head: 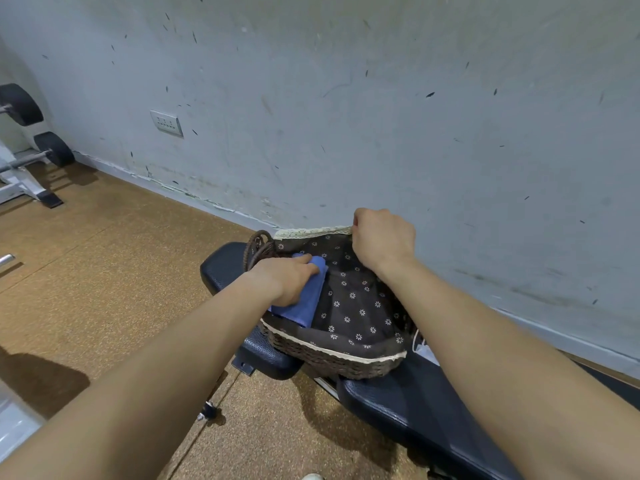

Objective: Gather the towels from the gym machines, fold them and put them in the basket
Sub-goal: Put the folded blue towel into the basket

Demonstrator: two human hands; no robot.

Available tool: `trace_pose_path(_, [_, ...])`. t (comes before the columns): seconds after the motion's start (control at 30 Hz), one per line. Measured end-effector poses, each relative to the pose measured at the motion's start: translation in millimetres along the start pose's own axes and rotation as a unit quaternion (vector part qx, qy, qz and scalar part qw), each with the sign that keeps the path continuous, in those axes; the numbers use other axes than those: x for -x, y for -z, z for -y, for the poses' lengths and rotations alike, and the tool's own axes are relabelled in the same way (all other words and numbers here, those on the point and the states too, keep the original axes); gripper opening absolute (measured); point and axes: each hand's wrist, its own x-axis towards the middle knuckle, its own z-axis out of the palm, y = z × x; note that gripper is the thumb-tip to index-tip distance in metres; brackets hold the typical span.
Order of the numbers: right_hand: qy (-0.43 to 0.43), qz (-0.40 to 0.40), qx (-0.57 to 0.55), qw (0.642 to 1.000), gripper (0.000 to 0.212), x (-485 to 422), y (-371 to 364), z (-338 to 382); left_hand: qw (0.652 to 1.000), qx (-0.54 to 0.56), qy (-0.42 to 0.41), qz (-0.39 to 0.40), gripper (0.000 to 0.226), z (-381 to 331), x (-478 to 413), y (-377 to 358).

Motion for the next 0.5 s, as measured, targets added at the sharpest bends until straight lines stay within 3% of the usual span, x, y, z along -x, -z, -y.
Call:
trace_pose_path(0.07, [0.007, -0.026, -0.018, 0.999, 0.028, 6.4, -1.6, 3.0, 1.000, -0.007, 0.010, -0.003, 0.061, -4.2, 0.1, 2.6])
trace_pose_path(0.2, [0.051, -0.053, -0.055, 0.996, 0.020, 29.0, -6.2, 8.2, 0.991, -0.061, 0.011, -0.119, 0.043, -13.8, 2.9, 2.4])
trace_pose_path(0.37, [0.074, 0.026, -0.068, 0.995, 0.014, 52.2, -5.2, 4.6, 0.998, 0.029, 0.006, -0.059, 0.048, -7.3, 4.3, 1.3])
trace_pose_path(0.5, [0.041, 0.039, -0.083, 0.995, 0.016, 66.0, 17.0, -2.0, 0.994, 0.076, 0.021, -0.072, 0.047, -15.5, 26.4, 20.3])
